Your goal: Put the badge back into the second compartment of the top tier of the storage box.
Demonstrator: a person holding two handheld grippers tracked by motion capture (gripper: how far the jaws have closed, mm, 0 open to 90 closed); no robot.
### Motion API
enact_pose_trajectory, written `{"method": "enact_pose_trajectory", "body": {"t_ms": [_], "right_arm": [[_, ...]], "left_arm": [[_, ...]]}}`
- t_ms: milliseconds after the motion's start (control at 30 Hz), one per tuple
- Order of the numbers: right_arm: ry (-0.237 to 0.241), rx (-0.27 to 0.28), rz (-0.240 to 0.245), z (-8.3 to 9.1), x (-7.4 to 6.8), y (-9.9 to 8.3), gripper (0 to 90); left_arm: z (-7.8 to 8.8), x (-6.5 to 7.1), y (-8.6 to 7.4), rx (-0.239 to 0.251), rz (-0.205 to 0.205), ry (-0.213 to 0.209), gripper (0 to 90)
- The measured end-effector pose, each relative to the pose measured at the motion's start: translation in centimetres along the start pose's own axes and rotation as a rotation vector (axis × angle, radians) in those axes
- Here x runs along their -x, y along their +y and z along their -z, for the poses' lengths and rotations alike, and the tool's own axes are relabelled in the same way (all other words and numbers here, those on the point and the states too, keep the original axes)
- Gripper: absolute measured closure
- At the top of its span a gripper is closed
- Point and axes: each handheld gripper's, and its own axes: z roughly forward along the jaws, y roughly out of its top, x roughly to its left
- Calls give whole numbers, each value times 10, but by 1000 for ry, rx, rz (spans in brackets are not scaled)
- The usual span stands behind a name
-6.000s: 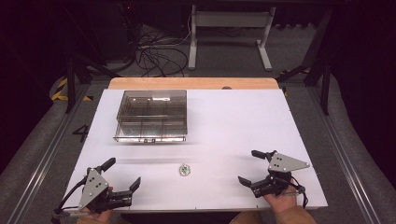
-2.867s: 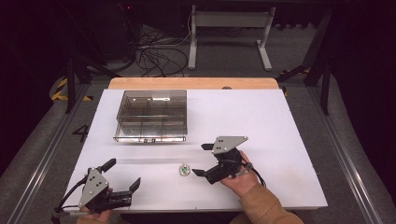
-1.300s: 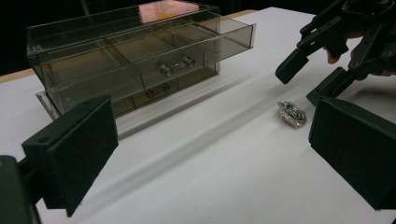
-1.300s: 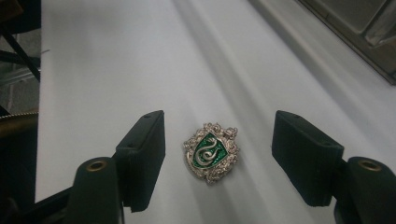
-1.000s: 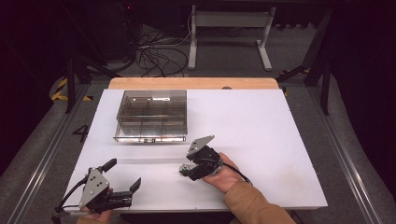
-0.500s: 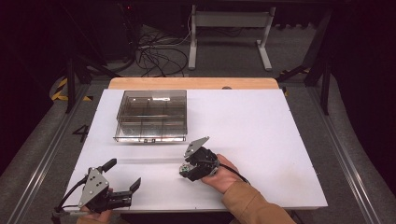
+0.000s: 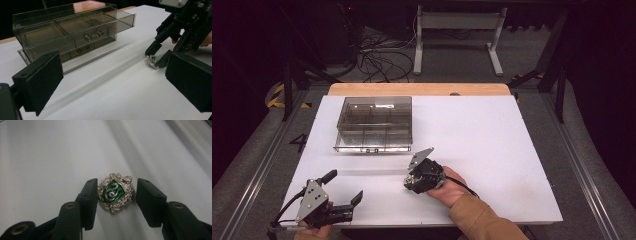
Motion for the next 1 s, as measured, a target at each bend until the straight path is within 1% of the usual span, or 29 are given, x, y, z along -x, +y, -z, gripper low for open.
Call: {"method": "enact_pose_trajectory", "body": {"t_ms": [133, 167, 200, 333, 367, 500, 567, 667, 700, 867, 1000], "right_arm": [[3, -3, -2, 0, -1, 0, 584], [5, 5, -13, 1, -1, 1, 605], [-1, 10, -12, 2, -1, 1, 636], [-12, 11, 1, 3, -3, 1, 641], [-20, 14, 7, 4, -3, 1, 656], [-22, 21, 5, 7, -5, 2, 677], [-26, 25, 6, 9, -6, 2, 714], [-17, 31, 5, 11, -6, 2, 729], [-5, 35, -4, 13, -5, 2, 754], [28, 45, -12, 17, -6, 2, 812], [65, 40, -23, 17, -7, 3, 851]], "left_arm": [[0, 0, 0, 2, 0, -1, 23], [0, 0, 0, 1, -1, 0, 23], [0, 0, 0, 1, -1, 0, 23], [0, 0, 0, 2, -2, 1, 23], [0, 0, 0, 1, -2, 1, 23], [0, 0, 0, 2, -2, 3, 23], [0, 0, 0, 1, -1, 0, 23], [0, 0, 0, 1, -1, 3, 23], [0, 0, 0, 1, -1, 3, 23], [0, 1, 0, 1, -3, 4, 23], [0, 1, 0, 1, -2, 5, 23]]}}
